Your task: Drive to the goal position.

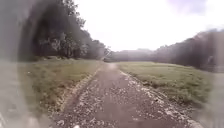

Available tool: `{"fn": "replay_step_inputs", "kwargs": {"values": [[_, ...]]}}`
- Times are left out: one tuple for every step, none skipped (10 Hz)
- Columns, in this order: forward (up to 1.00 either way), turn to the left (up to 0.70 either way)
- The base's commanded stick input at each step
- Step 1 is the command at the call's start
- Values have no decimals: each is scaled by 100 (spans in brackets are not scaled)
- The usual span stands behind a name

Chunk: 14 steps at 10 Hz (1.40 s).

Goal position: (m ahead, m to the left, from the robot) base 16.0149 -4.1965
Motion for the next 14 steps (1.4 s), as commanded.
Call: {"fn": "replay_step_inputs", "kwargs": {"values": [[70, 0], [70, 0], [70, 0], [70, 0], [70, 0], [70, 0], [70, 0], [70, 0], [70, 0], [70, 0], [70, 0], [70, 0], [70, 0], [70, 0]]}}
